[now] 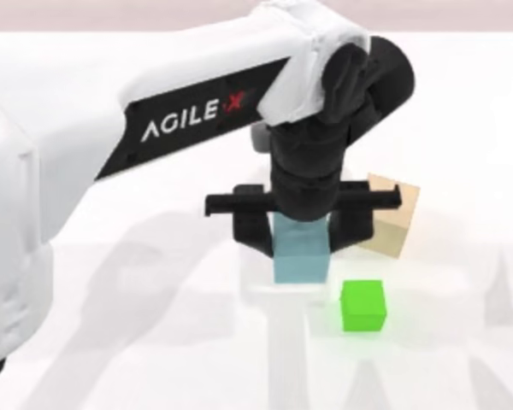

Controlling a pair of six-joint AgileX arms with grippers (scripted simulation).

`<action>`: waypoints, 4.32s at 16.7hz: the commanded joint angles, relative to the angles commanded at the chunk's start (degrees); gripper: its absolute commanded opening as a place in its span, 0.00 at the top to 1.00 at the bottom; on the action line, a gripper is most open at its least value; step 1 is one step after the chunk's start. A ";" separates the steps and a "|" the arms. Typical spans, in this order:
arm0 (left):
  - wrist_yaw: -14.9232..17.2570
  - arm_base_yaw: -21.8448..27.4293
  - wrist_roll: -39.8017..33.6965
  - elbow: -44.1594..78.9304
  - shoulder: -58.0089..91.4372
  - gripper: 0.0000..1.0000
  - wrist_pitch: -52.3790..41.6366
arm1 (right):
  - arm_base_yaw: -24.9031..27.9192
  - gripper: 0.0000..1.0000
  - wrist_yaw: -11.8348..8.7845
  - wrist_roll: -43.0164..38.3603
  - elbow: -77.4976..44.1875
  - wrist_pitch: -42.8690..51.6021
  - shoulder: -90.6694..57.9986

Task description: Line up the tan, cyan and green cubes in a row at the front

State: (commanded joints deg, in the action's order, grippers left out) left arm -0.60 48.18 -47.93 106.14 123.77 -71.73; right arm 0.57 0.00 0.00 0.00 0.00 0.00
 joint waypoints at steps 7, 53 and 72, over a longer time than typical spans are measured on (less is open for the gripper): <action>-0.08 -0.14 -0.07 -7.16 1.40 1.00 8.72 | 0.00 0.00 0.00 0.00 0.00 0.00 0.00; -0.23 -2.48 0.06 -4.81 -4.15 0.00 2.77 | 1.05 0.00 -0.10 1.58 -3.53 2.54 -3.51; -0.67 -42.70 34.38 -90.19 -103.72 0.00 57.45 | 20.66 0.00 -0.18 35.28 -88.59 61.38 -105.76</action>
State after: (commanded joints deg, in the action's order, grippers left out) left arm -1.26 5.48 -13.56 15.95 20.05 -14.27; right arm 21.24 -0.18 35.28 -88.59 61.38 -105.76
